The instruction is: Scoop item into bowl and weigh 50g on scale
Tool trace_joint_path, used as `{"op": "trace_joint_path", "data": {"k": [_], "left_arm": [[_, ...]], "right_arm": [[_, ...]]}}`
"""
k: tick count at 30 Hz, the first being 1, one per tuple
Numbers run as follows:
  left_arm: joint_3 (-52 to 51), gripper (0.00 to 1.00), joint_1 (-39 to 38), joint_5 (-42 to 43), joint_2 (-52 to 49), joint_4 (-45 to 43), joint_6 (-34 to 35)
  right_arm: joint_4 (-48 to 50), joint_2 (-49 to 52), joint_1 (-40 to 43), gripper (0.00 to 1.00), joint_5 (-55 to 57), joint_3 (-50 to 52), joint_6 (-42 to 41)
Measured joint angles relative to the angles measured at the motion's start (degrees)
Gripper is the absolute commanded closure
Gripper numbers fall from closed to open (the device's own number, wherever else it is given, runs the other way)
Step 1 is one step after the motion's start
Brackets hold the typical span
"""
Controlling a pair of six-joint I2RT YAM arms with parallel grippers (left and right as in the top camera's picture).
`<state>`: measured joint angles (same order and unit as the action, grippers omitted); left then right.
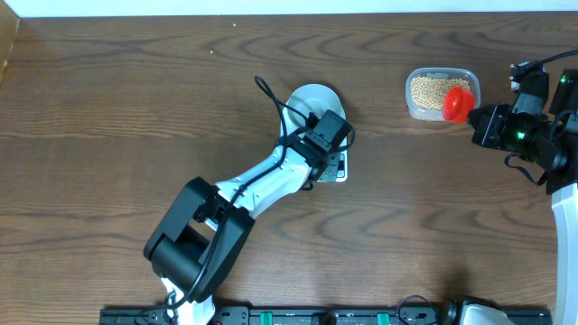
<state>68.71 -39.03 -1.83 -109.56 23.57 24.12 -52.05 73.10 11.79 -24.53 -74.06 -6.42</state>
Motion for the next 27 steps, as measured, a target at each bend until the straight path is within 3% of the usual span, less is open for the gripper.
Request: {"op": "trace_joint_path", "data": {"k": [27], "left_arm": [[0.0,0.93,1.0,0.2,0.8,-1.0,-0.4]], "right_arm": [[-0.1,0.0,0.0,0.99,0.2,0.0,0.1]]}}
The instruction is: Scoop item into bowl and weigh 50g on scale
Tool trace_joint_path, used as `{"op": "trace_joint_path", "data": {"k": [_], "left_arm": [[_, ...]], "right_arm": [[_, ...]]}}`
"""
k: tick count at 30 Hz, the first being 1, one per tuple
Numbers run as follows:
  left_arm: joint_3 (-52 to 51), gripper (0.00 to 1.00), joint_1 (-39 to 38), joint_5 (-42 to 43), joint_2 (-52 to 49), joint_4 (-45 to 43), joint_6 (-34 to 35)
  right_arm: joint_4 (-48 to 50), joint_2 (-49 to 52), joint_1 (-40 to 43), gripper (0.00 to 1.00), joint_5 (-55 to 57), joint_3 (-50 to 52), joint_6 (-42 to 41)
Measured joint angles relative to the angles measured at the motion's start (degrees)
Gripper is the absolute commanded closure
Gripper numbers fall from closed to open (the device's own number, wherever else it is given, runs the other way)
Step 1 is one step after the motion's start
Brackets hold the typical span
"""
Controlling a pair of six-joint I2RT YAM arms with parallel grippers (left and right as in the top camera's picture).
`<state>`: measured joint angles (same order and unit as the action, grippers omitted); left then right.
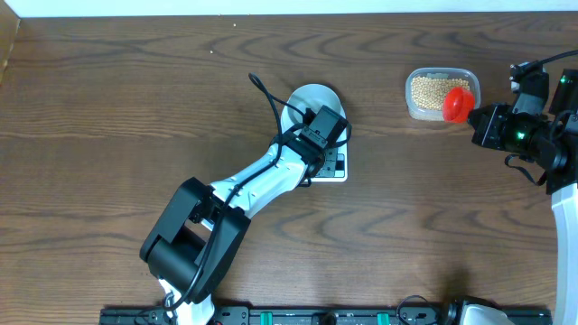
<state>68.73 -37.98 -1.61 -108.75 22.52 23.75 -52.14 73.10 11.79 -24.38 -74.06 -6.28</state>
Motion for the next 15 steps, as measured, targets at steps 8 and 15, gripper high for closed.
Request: {"op": "trace_joint_path", "data": {"k": [8,15], "left_arm": [[0.0,0.93,0.0,0.0,0.9,0.0,0.0],[0.0,0.93,0.0,0.0,0.8,-0.1,0.0]], "right_arm": [[0.0,0.0,0.0,0.99,0.0,0.0,0.0],[-0.1,0.0,0.0,0.99,0.0,0.0,0.0]]}}
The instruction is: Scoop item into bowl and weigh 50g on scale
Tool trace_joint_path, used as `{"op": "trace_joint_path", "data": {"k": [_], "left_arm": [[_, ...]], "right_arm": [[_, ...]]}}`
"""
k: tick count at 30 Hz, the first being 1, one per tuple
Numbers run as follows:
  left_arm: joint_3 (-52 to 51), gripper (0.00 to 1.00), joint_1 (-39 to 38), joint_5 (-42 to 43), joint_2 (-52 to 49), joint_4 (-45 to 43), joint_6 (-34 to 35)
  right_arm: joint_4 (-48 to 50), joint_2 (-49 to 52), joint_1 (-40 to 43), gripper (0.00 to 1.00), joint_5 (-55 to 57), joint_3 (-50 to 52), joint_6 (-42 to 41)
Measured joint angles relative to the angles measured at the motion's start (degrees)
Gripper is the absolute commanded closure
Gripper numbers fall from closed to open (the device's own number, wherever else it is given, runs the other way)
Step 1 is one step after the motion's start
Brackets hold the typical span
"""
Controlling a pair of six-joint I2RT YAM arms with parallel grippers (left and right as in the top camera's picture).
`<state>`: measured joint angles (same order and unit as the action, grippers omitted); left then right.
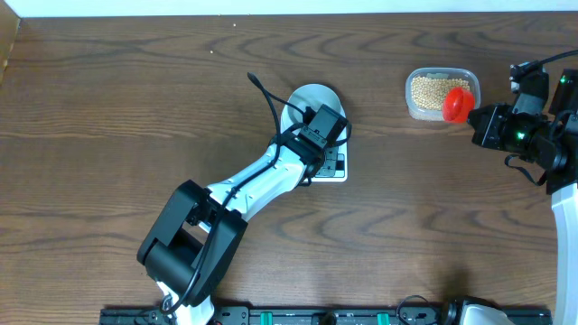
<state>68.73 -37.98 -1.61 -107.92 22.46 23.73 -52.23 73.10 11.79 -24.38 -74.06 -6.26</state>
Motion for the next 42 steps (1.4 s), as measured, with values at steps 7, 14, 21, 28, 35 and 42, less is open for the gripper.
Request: {"op": "trace_joint_path", "data": {"k": [7,14,21,28,35,42], "left_arm": [[0.3,0.93,0.0,2.4,-2.3,-1.4,0.0],[1.2,0.93,0.0,3.2,-3.1,-2.1,0.0],[1.3,0.93,0.0,3.2,-3.0,-2.1,0.0],[1.3,0.93,0.0,2.3,-2.7,-1.5,0.0],[1.3,0.93,0.0,1.2,-2.4,1.1,0.0],[1.3,0.93,0.0,0.2,-2.3,1.3,0.0]], "right_arm": [[-0.3,0.0,0.0,0.99,0.0,0.0,0.0],[-0.3,0.0,0.0,0.99,0.0,0.0,0.0],[-0.3,0.0,0.0,0.99,0.0,0.0,0.0],[-0.3,0.0,0.0,0.99,0.2,0.0,0.0],[-0.3,0.0,0.0,0.99,0.3,0.0,0.0],[-0.3,0.0,0.0,0.99,0.3,0.0,0.0]]}}
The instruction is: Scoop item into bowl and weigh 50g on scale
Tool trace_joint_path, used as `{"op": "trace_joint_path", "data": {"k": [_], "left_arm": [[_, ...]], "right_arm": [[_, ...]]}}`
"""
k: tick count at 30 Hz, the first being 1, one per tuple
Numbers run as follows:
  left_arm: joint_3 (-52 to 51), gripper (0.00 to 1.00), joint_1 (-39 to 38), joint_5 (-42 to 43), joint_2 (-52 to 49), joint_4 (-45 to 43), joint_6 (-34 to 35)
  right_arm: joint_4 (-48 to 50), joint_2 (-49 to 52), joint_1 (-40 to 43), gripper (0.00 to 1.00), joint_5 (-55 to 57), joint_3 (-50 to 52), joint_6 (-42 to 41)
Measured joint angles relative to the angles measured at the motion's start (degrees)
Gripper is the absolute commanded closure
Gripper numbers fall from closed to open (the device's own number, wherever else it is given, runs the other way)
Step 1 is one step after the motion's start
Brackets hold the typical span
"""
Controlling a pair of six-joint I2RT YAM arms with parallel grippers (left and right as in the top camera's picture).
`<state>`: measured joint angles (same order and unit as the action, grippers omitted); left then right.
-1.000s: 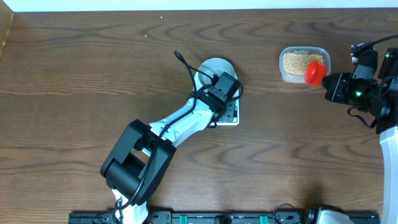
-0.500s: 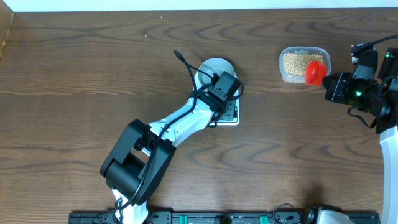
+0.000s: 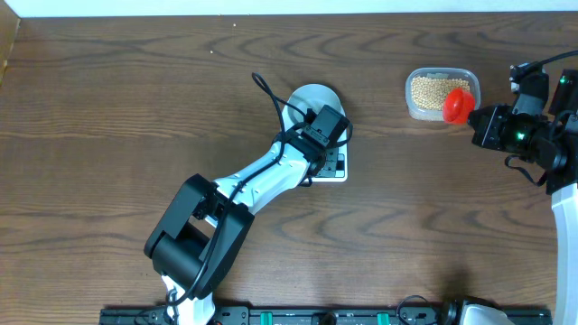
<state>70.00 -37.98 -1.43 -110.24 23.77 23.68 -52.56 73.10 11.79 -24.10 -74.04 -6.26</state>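
A small scale (image 3: 336,168) with a white round bowl (image 3: 307,96) on its far end sits mid-table. My left gripper (image 3: 323,135) hovers over the scale's near part; the wrist hides its fingers, so their state does not show. At the right, a clear tub of yellow grains (image 3: 435,90) stands open. A red scoop (image 3: 459,105) rests at the tub's right rim, with my right gripper (image 3: 477,123) shut on its handle end.
The dark wooden table (image 3: 135,108) runs to a pale edge along the back. A black rail (image 3: 316,316) lies along the front edge. The left arm's black cable (image 3: 268,95) loops up beside the bowl.
The left arm's lower links have shifted slightly to the right, while its wrist stays over the scale. The right gripper and scoop have not moved.
All along, the left wrist stayed over the scale by the bowl, nudging only slightly away and back, with its elbow swaying left and then right. The right gripper kept the red scoop at the tub's rim throughout.
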Motion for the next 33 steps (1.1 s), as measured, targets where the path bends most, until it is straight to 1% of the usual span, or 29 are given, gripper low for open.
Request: {"op": "trace_joint_path", "data": {"k": [15,33], "left_arm": [[-0.2,0.93,-1.5,-0.3,0.0,0.9,0.0],[-0.3,0.93,-1.6,-0.3,0.0,0.0,0.0]], "right_arm": [[-0.1,0.0,0.0,0.99,0.0,0.0,0.0],[-0.3,0.0,0.0,0.99,0.2,0.0,0.0]]}}
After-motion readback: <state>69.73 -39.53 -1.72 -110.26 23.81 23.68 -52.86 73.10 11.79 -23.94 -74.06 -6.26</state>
